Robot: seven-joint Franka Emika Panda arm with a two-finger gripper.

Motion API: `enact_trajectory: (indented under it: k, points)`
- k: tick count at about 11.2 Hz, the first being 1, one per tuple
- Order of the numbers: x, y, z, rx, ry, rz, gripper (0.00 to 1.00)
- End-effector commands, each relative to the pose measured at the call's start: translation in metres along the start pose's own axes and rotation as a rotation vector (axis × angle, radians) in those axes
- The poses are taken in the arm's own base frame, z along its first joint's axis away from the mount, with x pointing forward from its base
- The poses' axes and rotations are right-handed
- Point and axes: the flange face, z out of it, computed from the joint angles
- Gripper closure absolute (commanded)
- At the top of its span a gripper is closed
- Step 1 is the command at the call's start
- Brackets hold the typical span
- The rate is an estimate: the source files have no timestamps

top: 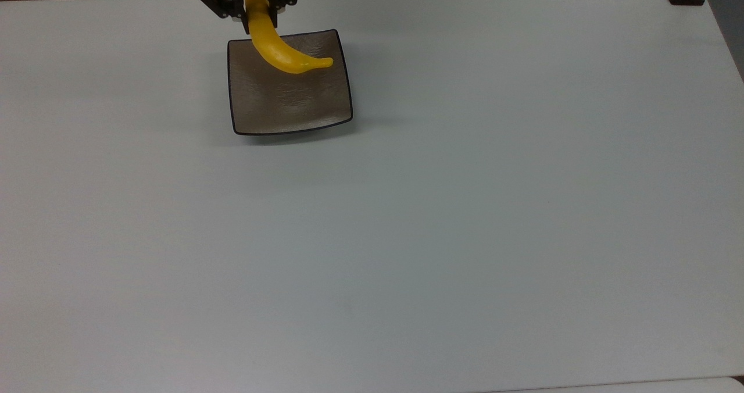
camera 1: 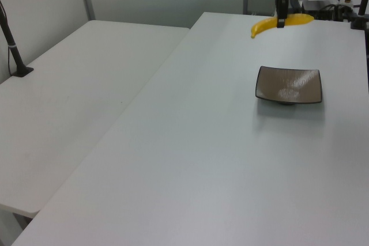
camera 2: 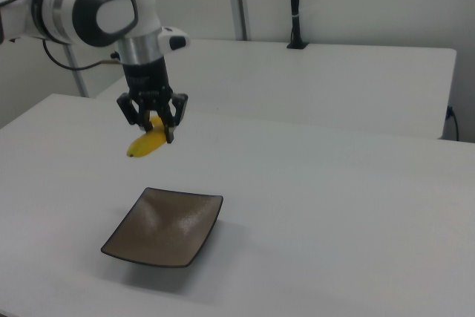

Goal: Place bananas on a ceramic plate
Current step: 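Carry the banana over the brown square plate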

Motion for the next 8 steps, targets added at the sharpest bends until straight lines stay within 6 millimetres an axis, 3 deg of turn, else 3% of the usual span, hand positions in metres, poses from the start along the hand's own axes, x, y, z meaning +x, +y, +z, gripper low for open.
enact_trajectory:
  k: [1,8]
  points:
    - [-0.013,-0.007,0.041,0.043,-0.033,-0.051,0.99]
    - [-0.024,-0.008,0.134,0.031,-0.023,-0.043,0.99]
